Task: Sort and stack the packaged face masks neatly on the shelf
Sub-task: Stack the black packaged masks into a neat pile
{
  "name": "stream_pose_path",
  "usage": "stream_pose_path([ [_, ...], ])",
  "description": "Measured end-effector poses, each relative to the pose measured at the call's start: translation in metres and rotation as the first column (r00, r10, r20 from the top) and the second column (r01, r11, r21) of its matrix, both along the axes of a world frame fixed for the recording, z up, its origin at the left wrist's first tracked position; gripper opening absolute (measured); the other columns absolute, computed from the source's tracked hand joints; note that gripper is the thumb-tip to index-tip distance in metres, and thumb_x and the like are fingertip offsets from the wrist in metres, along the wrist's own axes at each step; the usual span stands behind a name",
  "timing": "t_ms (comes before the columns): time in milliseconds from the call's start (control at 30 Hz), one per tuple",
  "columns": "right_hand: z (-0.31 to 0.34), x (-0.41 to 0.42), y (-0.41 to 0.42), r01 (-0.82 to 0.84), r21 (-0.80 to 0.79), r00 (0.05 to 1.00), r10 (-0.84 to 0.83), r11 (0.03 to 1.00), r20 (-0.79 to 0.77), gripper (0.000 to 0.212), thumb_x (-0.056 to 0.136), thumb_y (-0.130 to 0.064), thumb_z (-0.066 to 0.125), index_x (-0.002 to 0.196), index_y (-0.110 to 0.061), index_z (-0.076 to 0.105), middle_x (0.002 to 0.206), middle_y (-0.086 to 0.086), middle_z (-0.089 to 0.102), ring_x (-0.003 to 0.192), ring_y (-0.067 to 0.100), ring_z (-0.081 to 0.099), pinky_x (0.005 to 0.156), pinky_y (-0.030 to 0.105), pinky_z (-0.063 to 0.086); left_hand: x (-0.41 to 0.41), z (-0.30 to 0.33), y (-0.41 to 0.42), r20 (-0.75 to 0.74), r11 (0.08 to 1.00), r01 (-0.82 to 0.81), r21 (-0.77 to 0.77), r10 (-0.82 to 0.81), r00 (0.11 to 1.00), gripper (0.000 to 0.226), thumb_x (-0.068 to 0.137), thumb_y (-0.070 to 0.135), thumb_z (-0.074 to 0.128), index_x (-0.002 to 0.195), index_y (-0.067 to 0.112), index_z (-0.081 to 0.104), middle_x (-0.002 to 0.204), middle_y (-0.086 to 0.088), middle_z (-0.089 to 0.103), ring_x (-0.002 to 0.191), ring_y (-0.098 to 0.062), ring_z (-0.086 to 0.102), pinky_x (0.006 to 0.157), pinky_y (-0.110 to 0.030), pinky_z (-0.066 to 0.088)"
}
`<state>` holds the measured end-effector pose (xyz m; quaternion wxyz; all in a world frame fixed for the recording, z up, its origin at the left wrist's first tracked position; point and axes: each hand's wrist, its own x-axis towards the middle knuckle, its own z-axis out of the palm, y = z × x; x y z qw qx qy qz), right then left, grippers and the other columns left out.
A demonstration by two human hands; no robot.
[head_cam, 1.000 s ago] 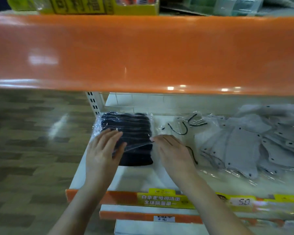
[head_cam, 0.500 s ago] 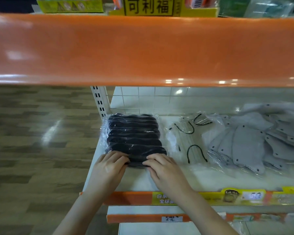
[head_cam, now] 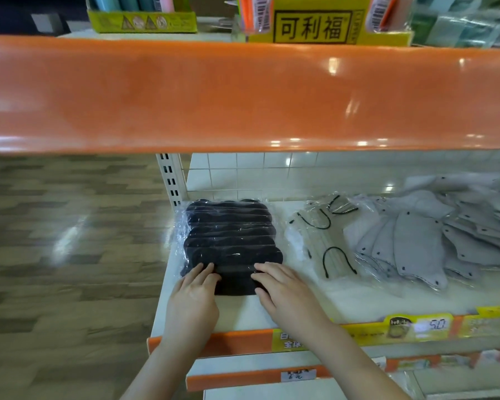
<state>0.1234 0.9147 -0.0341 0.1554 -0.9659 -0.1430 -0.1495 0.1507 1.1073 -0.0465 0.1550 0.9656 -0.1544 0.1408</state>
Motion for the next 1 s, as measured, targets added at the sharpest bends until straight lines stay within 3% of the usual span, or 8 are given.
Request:
stream_pose_path([
  [167,0.002,0.003,0.006,0.075,0.019,0.996,-0.075,0.997,-0.038,0.032,0.087,-0.029,0.061,0.117,-0.022,0.065,0.127,-0.007,0.058,0.118,0.012,0.053,0.094,0.027,0.047,0.012,0.011,0.007,-0.002,0.978,-0.040,-0.207,0.040,0.999,0.040,0.063,-0.009,0.051,0.095,0.006,0.069,0.106,-0.013,0.069,0.100,-0.035,0.064,0.079,-0.045,0.054],
  [267,0.010,0.004,0.008,0.029,0.015,0.982,-0.025,0.999,-0.186,0.051,0.094,-0.038,0.054,0.141,-0.024,0.043,0.151,-0.010,0.033,0.140,0.012,0.026,0.113,0.031,0.024,0.028,0.017,0.014,-0.026,0.931,-0.120,-0.344,0.118,0.993,0.038,0.081,-0.008,0.055,0.118,0.000,0.056,0.118,-0.016,0.058,0.112,-0.034,0.052,0.092,-0.041,0.044],
  [367,0.011,0.007,0.016,-0.059,-0.061,0.963,0.041,0.996,-0.265,0.055,0.097,-0.043,0.046,0.148,-0.027,0.031,0.157,-0.012,0.017,0.145,0.011,0.009,0.118,0.033,0.010,0.043,0.021,0.015,-0.235,0.828,-0.255,-0.500,0.153,0.960,0.038,0.095,0.006,0.048,0.133,0.005,0.044,0.127,-0.012,0.050,0.116,-0.024,0.045,0.089,-0.024,0.031],
  [600,0.004,0.021,0.028,-0.034,-0.056,0.973,0.020,0.998,-0.229,0.048,0.099,-0.035,0.044,0.145,-0.024,0.037,0.156,-0.009,0.022,0.145,0.015,0.013,0.118,0.038,0.009,0.062,0.019,0.023,-0.279,0.830,-0.284,-0.480,0.163,0.946,0.033,0.096,0.010,0.046,0.128,0.004,0.047,0.120,-0.016,0.054,0.107,-0.030,0.050,0.081,-0.030,0.035],
  [733,0.006,0.025,0.032,-0.020,-0.023,0.981,0.015,1.000,-0.193,0.044,0.097,-0.031,0.048,0.139,-0.020,0.046,0.152,-0.004,0.034,0.141,0.019,0.025,0.116,0.041,0.021,0.069,0.022,0.025,-0.235,0.865,-0.295,-0.406,0.213,0.948,0.032,0.094,0.007,0.049,0.124,-0.001,0.051,0.118,-0.021,0.057,0.110,-0.036,0.048,0.088,-0.039,0.037],
  [833,0.012,0.027,0.031,0.136,0.073,0.980,-0.124,0.988,-0.158,0.043,0.098,-0.032,0.046,0.140,-0.020,0.044,0.151,-0.005,0.031,0.138,0.016,0.028,0.113,0.034,0.025,0.073,0.027,0.026,-0.231,0.863,-0.290,-0.413,0.209,0.950,0.036,0.094,0.006,0.049,0.129,-0.003,0.047,0.128,-0.022,0.052,0.121,-0.037,0.043,0.098,-0.039,0.033],
  [900,0.017,0.035,0.027,0.316,0.151,0.936,-0.283,0.936,-0.208,0.049,0.099,-0.035,0.043,0.144,-0.018,0.034,0.154,-0.003,0.024,0.140,0.017,0.023,0.111,0.030,0.022,0.076,0.033,0.025,-0.271,0.827,-0.302,-0.475,0.189,0.944,0.039,0.096,0.008,0.046,0.134,-0.001,0.042,0.132,-0.021,0.049,0.122,-0.033,0.043,0.092,-0.030,0.033],
  [1000,0.021,0.049,0.021,0.473,0.168,0.856,-0.406,0.865,-0.320,0.059,0.098,-0.039,0.044,0.147,-0.012,0.025,0.152,0.004,0.027,0.140,0.020,0.022,0.108,0.032,0.026,0.081,0.043,0.019,-0.333,0.787,-0.324,-0.526,0.160,0.929,0.040,0.098,0.011,0.044,0.136,0.002,0.039,0.122,-0.016,0.054,0.100,-0.025,0.050,0.079,-0.027,0.031],
])
